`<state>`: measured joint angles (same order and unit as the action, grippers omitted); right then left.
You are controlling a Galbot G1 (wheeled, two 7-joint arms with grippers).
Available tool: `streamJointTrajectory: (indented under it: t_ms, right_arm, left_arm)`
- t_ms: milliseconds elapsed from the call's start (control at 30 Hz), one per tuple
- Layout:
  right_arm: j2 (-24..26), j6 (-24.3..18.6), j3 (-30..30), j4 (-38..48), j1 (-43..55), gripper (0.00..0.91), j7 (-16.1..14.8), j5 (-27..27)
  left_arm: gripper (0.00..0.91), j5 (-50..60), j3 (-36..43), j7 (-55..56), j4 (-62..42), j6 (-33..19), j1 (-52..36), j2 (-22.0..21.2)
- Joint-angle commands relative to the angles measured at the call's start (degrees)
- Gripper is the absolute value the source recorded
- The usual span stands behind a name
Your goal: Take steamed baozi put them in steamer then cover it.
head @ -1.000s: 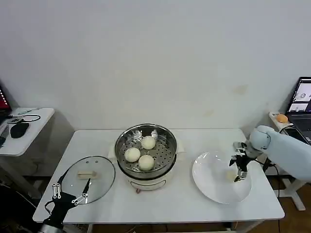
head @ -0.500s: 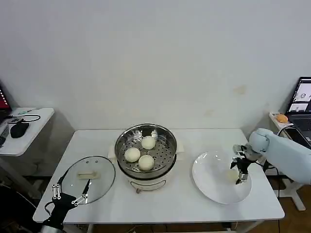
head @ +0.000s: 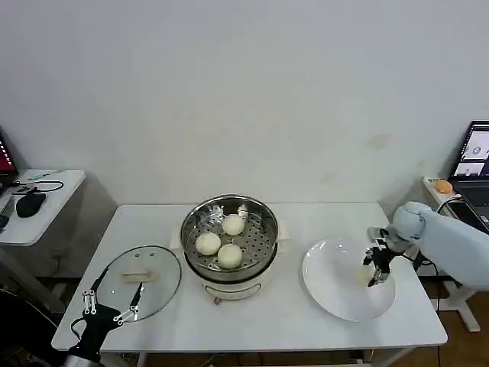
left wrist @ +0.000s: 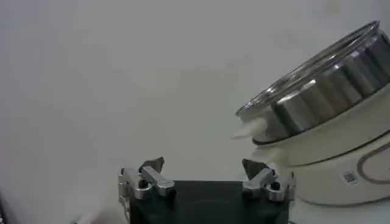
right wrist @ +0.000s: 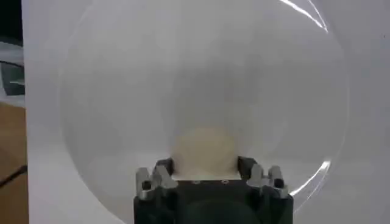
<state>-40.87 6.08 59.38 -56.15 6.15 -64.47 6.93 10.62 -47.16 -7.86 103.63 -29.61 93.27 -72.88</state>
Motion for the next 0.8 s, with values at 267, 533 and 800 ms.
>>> streamJointTrajectory:
  t_ms: [267, 533, 800]
  right_arm:
    - [-0.8, 1.2, 16.7, -15.3, 28.9, 0.665, -0.2, 20.3]
    - [-7.3, 5.8, 18.8, -19.5, 36.1, 0.665, 1.2, 31.6]
    - [-15.7, 8.9, 20.3, -19.2, 37.2, 0.655, 3.6, 38.3]
  left_arm:
    - [0.907, 0.2, 0.3, -0.1, 0.2, 0.1, -0.7, 0.6]
    - [0.907, 0.0, 0.4, -0.1, 0.0, 0.1, -0.7, 0.6]
    - [0.907, -0.1, 0.5, -0.1, -0.1, 0.0, -0.7, 0.3]
